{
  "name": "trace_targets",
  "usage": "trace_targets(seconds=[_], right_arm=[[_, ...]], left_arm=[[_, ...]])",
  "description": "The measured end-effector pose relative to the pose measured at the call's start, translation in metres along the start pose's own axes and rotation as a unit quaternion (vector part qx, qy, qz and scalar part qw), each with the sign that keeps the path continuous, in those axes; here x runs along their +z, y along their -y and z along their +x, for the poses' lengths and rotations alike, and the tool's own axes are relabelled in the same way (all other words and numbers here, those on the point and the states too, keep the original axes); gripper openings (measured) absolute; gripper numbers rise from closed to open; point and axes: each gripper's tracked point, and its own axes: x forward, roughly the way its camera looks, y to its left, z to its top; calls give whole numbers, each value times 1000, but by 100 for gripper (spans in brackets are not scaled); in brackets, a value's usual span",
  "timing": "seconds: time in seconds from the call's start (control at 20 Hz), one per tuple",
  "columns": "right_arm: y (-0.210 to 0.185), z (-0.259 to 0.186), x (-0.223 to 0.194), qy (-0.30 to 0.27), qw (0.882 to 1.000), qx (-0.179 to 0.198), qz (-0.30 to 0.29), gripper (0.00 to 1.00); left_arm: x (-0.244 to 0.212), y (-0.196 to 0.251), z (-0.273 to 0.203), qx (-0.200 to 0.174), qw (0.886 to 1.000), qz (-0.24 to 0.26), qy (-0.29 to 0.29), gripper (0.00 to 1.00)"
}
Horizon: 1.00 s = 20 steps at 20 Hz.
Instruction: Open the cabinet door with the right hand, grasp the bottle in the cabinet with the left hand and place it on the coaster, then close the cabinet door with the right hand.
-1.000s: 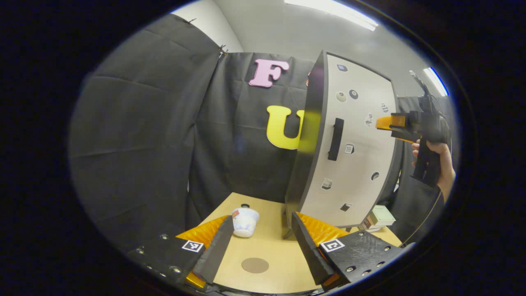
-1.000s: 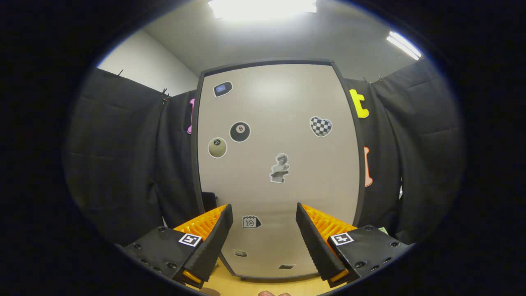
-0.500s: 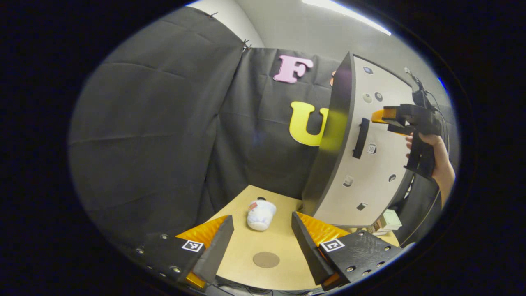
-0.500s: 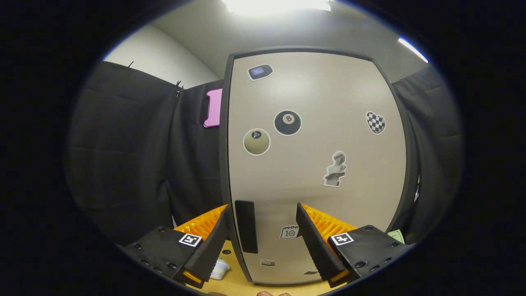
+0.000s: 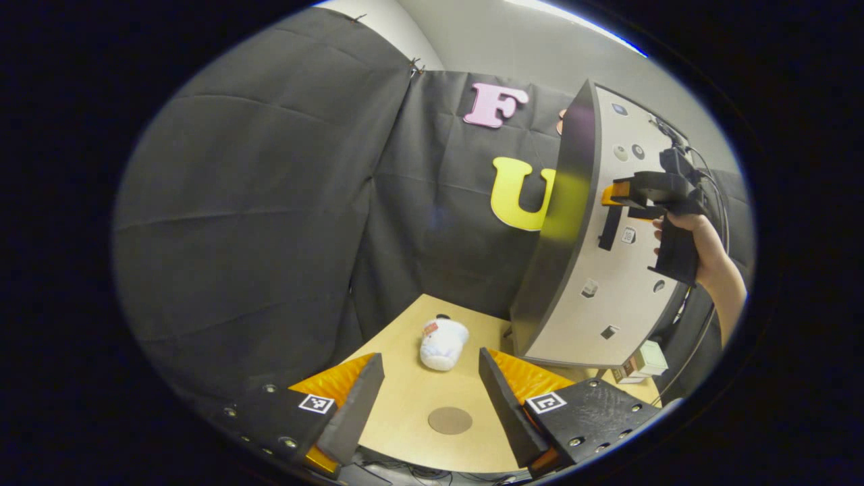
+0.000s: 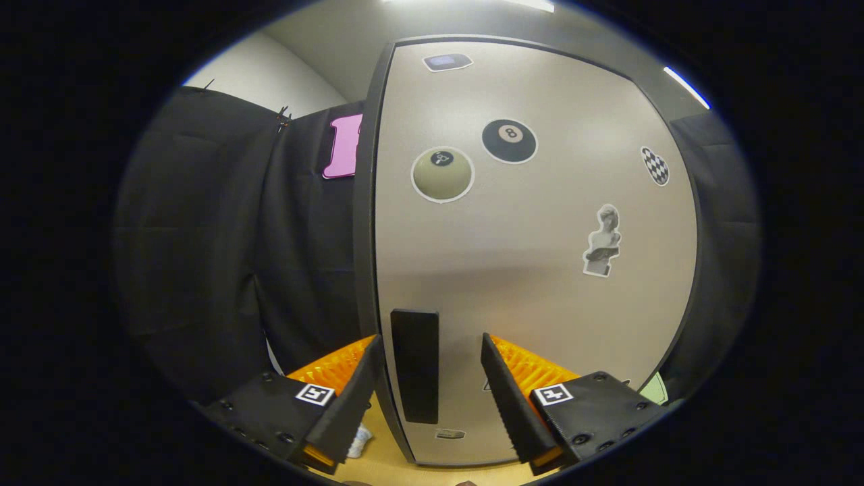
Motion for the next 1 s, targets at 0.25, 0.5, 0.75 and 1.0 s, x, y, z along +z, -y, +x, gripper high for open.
trace_targets(seconds=[0.25,0.5,0.75,1.0], right_arm=[[-6,7,-12,-16,1000,-12,-23,46],[-7,10,-13,-23,1000,-5,4,33],[-8,6,-13,-23,999,37,-13,15],[-9,-4,-16,-24,997,68,-28,8]], left_arm=[[1,-3,6,7,1000,3,0,86],[4,-5,5,12,1000,5,1,87],[2,-1,0,11,1000,10,2,86],[2,11,-2,0,1000,17,0,86]])
